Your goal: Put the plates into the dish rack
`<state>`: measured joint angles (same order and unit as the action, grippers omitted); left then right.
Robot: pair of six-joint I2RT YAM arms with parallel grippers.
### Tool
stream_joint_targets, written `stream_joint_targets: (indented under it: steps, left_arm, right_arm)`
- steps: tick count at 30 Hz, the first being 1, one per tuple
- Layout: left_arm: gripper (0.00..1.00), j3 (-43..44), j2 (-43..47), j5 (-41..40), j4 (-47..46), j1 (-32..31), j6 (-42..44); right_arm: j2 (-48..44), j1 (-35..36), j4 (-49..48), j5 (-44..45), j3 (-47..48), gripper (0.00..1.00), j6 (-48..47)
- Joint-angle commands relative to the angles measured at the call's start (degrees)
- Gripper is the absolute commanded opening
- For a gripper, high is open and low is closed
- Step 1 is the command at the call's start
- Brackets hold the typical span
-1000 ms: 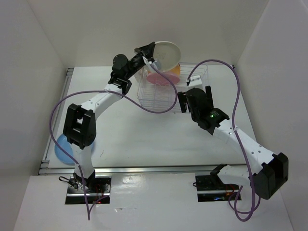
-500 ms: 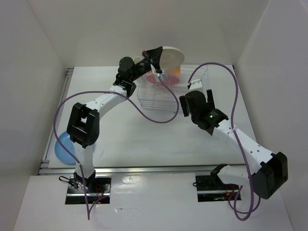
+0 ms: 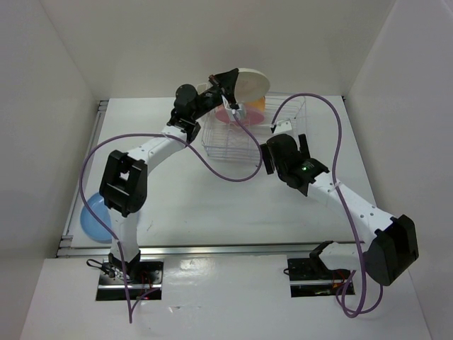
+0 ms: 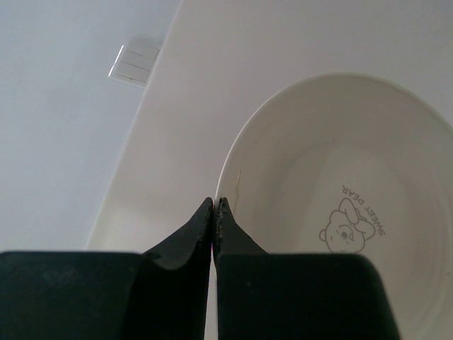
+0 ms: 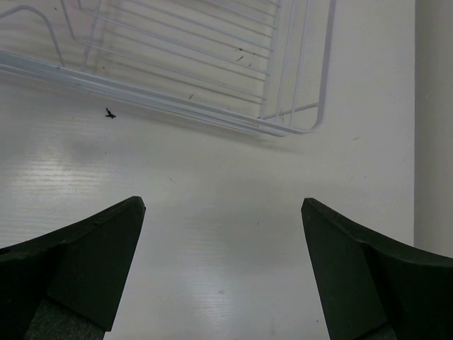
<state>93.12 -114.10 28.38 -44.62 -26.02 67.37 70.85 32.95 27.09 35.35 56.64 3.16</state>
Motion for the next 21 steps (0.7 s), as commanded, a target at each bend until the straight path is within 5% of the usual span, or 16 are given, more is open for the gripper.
stream_joint_targets:
  steps: [1, 13, 21]
  left_arm:
    - [0.0, 2.42, 4.76, 0.8, -5.39, 0.27, -0.66]
    - [0.0, -4.96, 12.76, 0.27, -5.48, 0.8, -3.13]
    - [0.0, -19.72, 19.18, -2.27, -8.71, -1.05, -3.13]
  right_arm:
    - [0.08, -0.25, -1.25, -0.81, -0.83, 1.0, 2.03]
    - [-1.06, -0.25, -0.2, -2.22, -2.06, 1.0, 4.4]
    - [-3.34, -0.25, 2.18, -2.22, -2.58, 1.0, 5.63]
